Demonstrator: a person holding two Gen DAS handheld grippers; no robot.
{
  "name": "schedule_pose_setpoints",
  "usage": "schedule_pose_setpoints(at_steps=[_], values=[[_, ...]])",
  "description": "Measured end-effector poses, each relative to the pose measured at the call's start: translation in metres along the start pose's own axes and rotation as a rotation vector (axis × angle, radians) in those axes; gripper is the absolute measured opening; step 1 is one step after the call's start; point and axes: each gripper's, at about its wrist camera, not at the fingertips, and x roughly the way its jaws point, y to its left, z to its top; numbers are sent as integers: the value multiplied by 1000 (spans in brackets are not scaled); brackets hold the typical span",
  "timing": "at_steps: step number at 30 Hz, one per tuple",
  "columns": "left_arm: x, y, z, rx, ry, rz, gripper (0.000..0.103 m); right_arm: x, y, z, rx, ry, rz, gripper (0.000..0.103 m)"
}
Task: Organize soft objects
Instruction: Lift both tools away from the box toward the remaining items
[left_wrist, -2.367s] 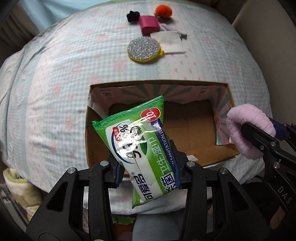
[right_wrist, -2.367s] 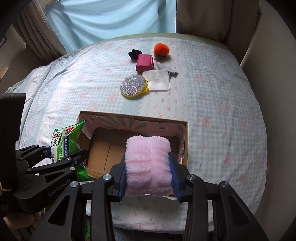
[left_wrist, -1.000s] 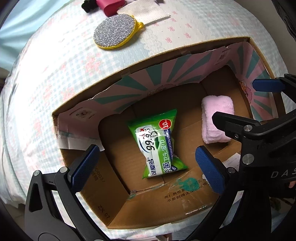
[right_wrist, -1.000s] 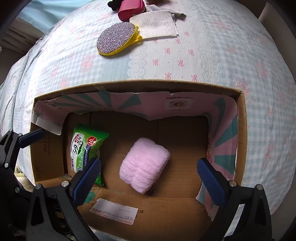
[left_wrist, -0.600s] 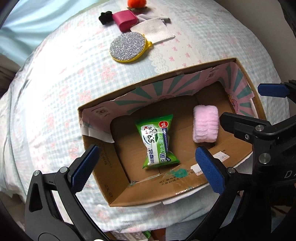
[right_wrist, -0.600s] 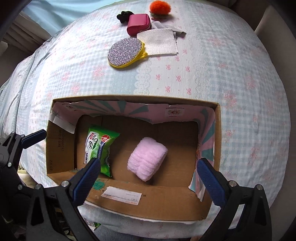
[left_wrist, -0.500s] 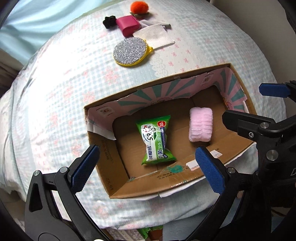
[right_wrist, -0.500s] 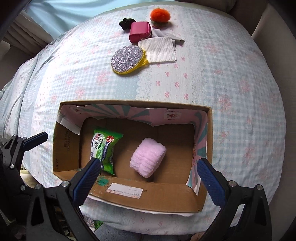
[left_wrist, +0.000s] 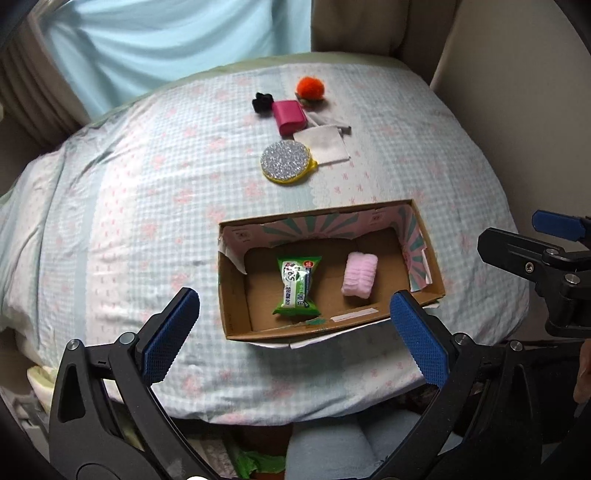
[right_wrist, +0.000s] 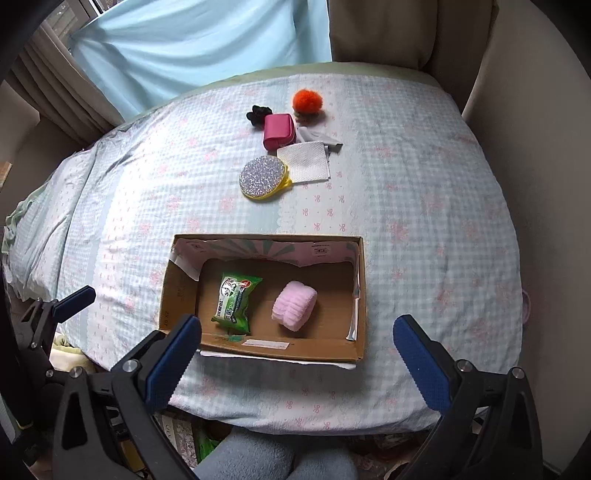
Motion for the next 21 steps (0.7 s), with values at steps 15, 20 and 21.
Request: schedule_pose_setpoints(at_steps=[15,20,21], values=[[-67,20,35,-87,-136,17,103,-77,-5,14,29,-162,-13,103],[-68,35,73,-102,-168,8,103,-86,-2,43,32,-220,-27,103],[-67,38,81,-105,-173,4,103,-86,-2,49,36,-230,-26,103]])
